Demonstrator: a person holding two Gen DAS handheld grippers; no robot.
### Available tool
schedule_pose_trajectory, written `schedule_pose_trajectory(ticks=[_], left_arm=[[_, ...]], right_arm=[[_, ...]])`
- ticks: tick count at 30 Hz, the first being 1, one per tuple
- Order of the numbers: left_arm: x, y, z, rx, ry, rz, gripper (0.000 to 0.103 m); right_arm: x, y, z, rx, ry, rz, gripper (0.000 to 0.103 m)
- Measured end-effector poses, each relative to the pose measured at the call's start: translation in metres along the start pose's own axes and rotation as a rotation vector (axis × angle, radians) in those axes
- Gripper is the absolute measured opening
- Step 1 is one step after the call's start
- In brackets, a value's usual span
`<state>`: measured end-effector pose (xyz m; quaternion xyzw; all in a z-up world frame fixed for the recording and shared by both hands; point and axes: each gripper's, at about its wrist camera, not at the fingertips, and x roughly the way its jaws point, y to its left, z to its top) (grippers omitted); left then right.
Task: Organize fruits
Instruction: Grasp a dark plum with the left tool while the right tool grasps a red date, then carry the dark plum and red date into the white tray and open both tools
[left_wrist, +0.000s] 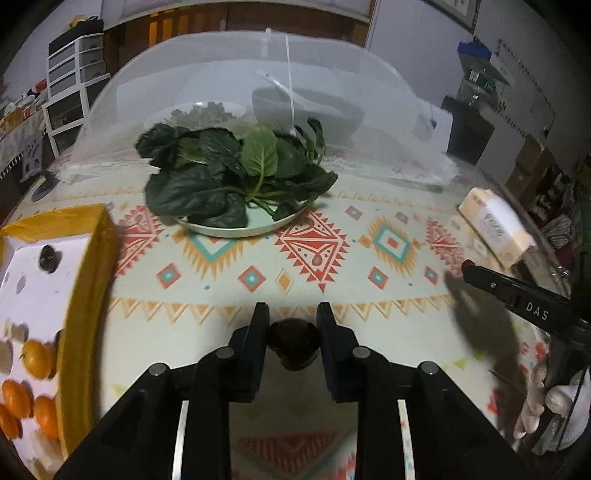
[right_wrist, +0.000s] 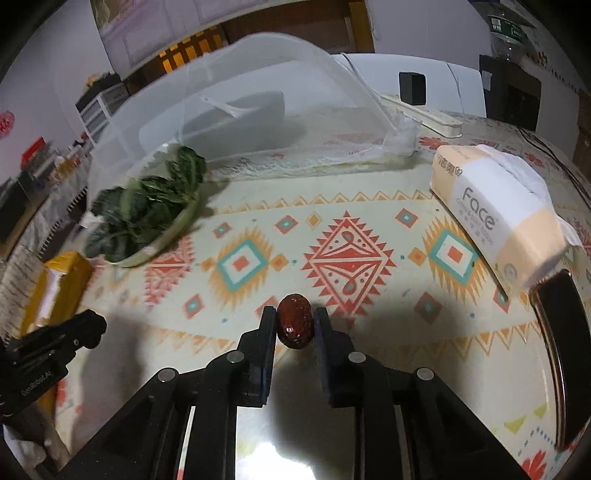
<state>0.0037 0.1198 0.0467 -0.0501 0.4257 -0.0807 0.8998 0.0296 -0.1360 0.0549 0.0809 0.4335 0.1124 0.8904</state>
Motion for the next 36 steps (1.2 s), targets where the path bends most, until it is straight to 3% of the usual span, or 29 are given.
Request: schedule_pose_trajectory(ticks=[7,14,21,28,36], left_arm=[[-0.059,0.032,-0.019,-0.085,-0.052,-0.027,0.026],[-0.108,0.095,-0.034,-0.187,-0.118,0.049,0.026],[-0.134,0.164,-0.051,-0.292,-0.145,0.138,0.026],[-0.156,0.187,-0.068,-0.298,-0.167,0.244,0.026],[-0.193,0.174,-0.087,-0.267,-0.265,0.408,0.026]], right_arm=[[-0.036,0.033,-0.013,0.009,0.012,0.162,0.022],[-0.051,0.103,-0.028,-0.047,0.049,0.301,0.022],[-0.036,0.198,-0.049,-0.155,0.107,0.397,0.022],[-0.028,0.275,-0.075,-0.26,0.126,0.469,0.022],[-0.036,0.303,-0.105,-0.345,0.087,0.453,0.022]])
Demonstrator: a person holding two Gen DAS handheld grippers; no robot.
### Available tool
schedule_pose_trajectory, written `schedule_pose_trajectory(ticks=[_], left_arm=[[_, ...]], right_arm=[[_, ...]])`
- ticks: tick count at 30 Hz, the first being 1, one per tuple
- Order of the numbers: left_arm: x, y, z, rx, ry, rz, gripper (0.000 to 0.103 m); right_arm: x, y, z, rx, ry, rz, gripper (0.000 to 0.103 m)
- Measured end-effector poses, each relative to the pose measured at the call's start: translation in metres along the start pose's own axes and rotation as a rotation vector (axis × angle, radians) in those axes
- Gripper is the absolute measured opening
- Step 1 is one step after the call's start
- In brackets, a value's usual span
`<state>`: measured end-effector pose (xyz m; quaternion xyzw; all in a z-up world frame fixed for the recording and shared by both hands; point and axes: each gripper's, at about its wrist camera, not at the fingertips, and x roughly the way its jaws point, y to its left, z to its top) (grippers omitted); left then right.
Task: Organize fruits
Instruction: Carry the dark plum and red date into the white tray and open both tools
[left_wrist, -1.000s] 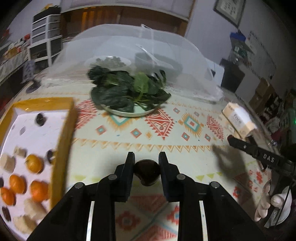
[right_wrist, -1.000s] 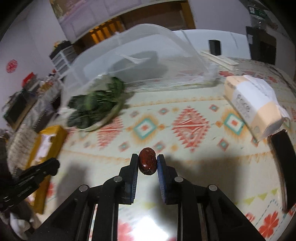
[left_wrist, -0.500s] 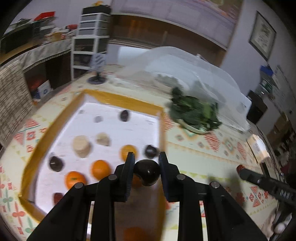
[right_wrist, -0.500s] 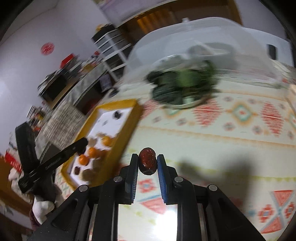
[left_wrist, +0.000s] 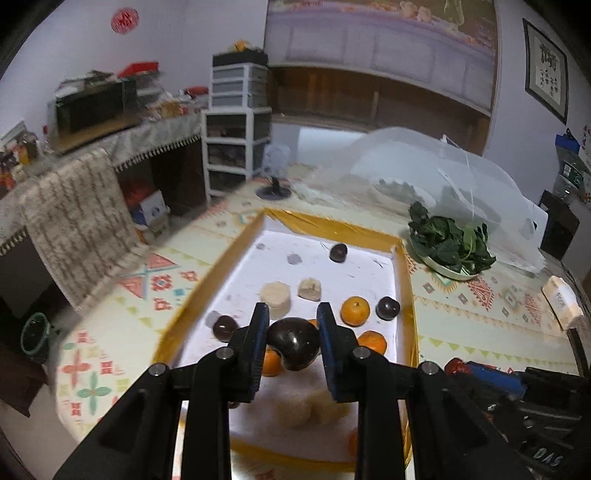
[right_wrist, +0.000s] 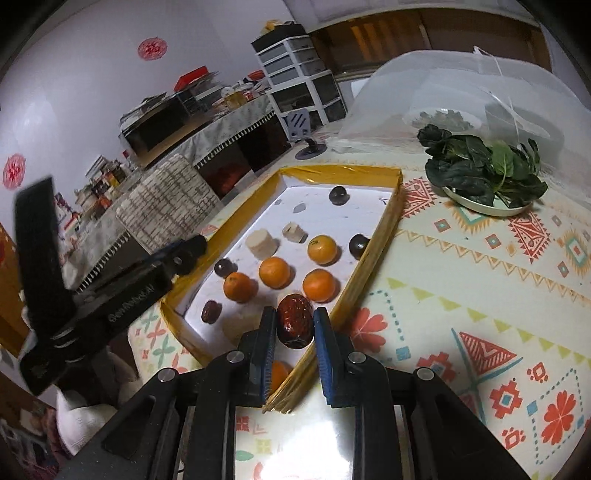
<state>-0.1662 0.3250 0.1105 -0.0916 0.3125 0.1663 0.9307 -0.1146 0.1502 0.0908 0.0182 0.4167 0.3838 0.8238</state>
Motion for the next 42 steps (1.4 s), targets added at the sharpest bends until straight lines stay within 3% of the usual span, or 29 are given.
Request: schedule_pose_trajectory(ticks=[14,42], left_arm=[[-0.022,-0.014,-0.006,0.064,-0.067,0.052,0.026],[0.017,-0.005,-0.011,0.069,0.005,0.051,0.026]], right_arm=[[-0.003,0.011,-0.012,-0.033,-0.011,-0.019,0.023],[0.028,-0.002,0.007,-0.026,0.002,-0.05,0.023]])
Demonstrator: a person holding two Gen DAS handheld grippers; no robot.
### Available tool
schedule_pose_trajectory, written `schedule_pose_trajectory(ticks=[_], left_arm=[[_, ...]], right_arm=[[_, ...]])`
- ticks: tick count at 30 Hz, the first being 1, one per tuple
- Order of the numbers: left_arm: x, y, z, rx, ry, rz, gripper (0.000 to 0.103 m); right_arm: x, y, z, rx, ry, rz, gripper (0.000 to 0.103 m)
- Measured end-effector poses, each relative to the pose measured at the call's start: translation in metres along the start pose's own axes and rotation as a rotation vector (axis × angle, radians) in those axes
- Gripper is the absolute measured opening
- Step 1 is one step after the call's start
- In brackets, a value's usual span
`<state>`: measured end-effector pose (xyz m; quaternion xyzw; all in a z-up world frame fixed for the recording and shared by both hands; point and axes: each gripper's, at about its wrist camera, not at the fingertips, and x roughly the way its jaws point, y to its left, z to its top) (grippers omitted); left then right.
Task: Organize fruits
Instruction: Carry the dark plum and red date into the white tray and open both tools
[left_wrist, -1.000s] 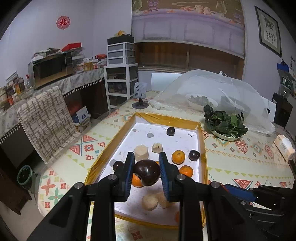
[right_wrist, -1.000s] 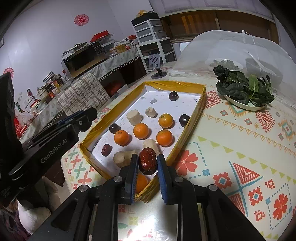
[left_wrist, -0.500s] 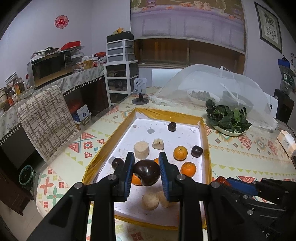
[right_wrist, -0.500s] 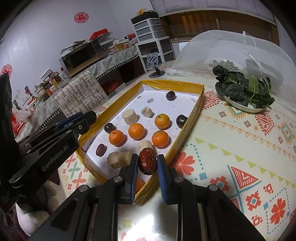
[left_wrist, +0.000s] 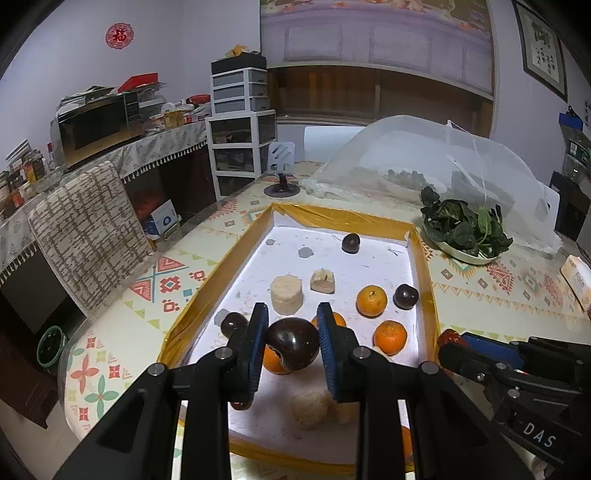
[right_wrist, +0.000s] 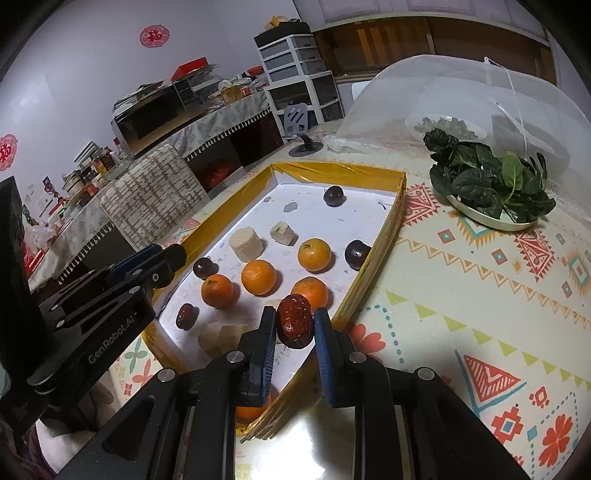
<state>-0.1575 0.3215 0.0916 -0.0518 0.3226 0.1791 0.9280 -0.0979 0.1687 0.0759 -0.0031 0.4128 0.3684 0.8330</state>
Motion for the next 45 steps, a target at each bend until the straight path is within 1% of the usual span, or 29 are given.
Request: schedule_pose_trajectory(ticks=[9,18,34,41,45], left_arm=[[0.007,0.0,-0.001,0.005,0.016,-0.018,0.026],[0.015,0.002,-0.001,-0.002,0.028,-0.016,0.026],[0.025,0.018,0.001,-0.027,0.05,-0.014,0.026],[0.036,0.037,0.006,-0.034,0.057,0.038,0.026],[0.046,0.048,0.006,-0.053,0.075,0.048,0.026]], right_arm=[[0.005,-0.001,0.0,0.003,0.008,0.0,0.023],[0.012,0.002,0.001,0.0,0.015,0.004,0.023],[0.026,0.01,0.014,-0.026,0.026,0.008,0.023],[0.037,0.017,0.024,-0.056,0.035,0.001,0.023],[0.051,0.02,0.03,-0.071,0.052,-0.003,0.023]])
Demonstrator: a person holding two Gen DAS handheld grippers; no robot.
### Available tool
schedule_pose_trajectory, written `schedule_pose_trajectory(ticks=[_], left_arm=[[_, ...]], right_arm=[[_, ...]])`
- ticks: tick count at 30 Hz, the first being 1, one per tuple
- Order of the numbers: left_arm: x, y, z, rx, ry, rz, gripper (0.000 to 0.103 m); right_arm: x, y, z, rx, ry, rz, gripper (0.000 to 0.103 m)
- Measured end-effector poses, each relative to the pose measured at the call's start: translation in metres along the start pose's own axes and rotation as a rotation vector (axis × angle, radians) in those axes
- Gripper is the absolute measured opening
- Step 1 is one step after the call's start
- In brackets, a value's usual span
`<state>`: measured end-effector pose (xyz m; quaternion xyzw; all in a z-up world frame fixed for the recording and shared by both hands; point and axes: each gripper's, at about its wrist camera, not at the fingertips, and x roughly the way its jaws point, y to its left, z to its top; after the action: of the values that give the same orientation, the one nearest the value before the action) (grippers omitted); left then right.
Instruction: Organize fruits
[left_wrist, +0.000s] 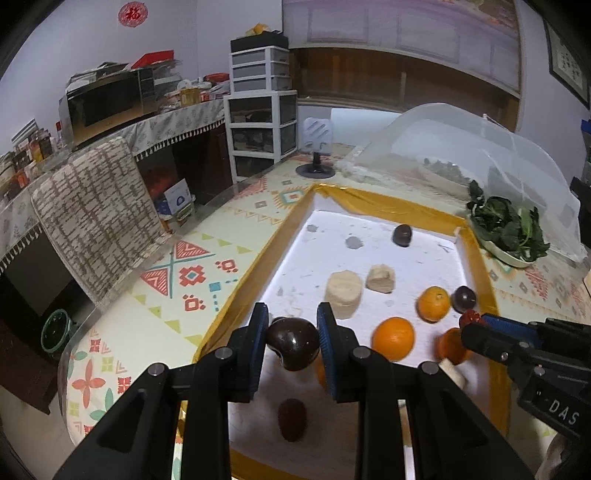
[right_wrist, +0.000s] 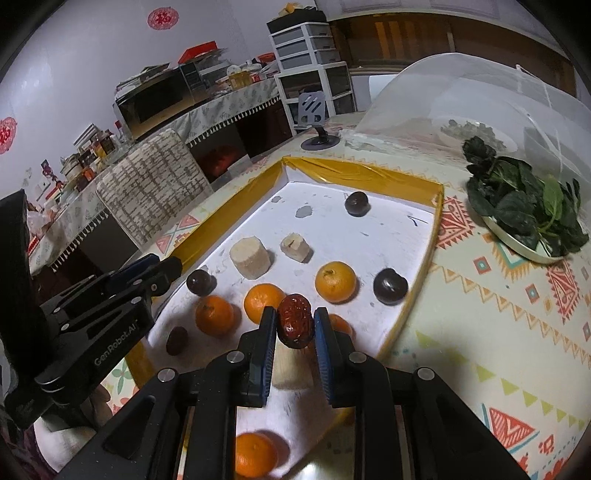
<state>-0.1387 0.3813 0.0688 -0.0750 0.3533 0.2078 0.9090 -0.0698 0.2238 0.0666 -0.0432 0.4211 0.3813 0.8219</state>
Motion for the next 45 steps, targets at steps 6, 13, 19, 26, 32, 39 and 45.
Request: schedule_pose_trajectory(ticks=[6,13,19,26,32,39,45], left_arm=[[0.013,0.001,0.001,0.001,0.022,-0.006,0.026],[0.022,-0.002,0.0,0.004,0.043,-0.008,0.028],[0.016,0.0,0.0,-0.01,0.017,-0.009,0.066],[0.0,-0.006,0.002,0.008,-0.014,-0.003,0.072],[-0.037,-0.018,0.002,0.033,-0.109,0.007,0.083],[-0.087,-0.051,-0.003,0.071,-0.211,0.014,0.098],[-0.132,-0.085,-0.018,0.085,-0.32,0.042,0.101]], right_arm=[[0.022,-0.003,0.015,0.008,0.028,0.012,0.023],[0.04,-0.014,0.026,0.066,0.058,0.043,0.023],[0.038,-0.015,0.027,0.086,0.039,0.061,0.041],[0.001,-0.021,0.025,0.087,-0.048,0.019,0.043],[-0.047,-0.029,0.001,0.061,-0.115,-0.052,0.051],[-0.097,-0.038,-0.042,0.039,-0.167,-0.125,0.058],[-0.139,-0.047,-0.077,0.073,-0.223,-0.14,0.064]])
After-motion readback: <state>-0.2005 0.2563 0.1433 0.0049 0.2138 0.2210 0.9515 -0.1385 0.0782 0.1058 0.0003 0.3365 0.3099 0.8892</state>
